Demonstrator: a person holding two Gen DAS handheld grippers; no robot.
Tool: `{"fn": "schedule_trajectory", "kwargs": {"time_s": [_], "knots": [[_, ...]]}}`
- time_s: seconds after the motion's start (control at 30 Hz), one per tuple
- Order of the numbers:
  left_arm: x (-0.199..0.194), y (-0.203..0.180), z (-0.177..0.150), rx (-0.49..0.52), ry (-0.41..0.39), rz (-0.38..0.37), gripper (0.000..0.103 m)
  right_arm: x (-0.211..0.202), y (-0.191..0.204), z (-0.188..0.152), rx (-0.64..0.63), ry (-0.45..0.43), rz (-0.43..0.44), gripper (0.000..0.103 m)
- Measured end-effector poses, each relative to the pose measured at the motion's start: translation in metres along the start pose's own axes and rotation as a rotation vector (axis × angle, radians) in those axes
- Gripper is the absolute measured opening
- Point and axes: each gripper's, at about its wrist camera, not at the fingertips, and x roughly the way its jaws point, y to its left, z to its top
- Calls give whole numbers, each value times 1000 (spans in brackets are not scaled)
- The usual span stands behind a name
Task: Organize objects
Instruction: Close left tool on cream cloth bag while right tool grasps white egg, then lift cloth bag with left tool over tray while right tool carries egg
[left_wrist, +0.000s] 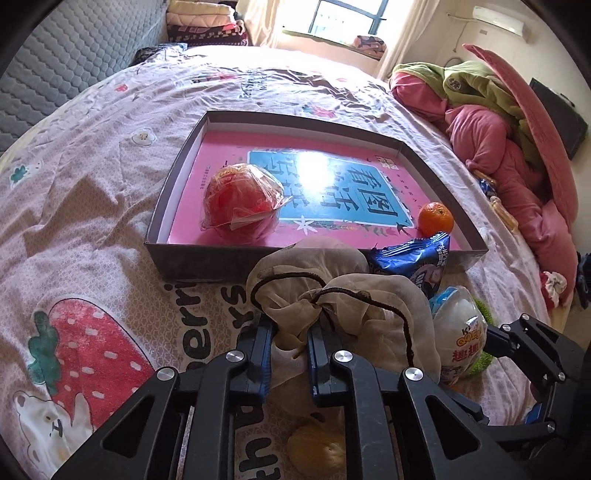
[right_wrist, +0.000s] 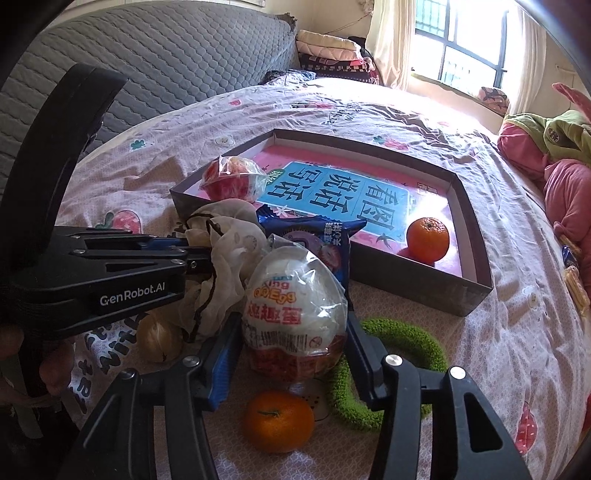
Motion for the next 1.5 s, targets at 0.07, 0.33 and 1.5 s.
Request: {"fn": "schedule_trajectory", "kwargs": {"time_s": [0.07, 0.33, 1.5], "knots": [[-3, 0, -1, -1, -5, -6, 14, -2, 0, 1, 1, -4, 7, 53], [-20, 0, -2, -9, -41, -28, 14, -10, 1, 2, 5, -32, 17, 53], [-82, -15, 9, 31, -323, 17, 14, -49, -17, 24, 93, -225, -37, 53]]}}
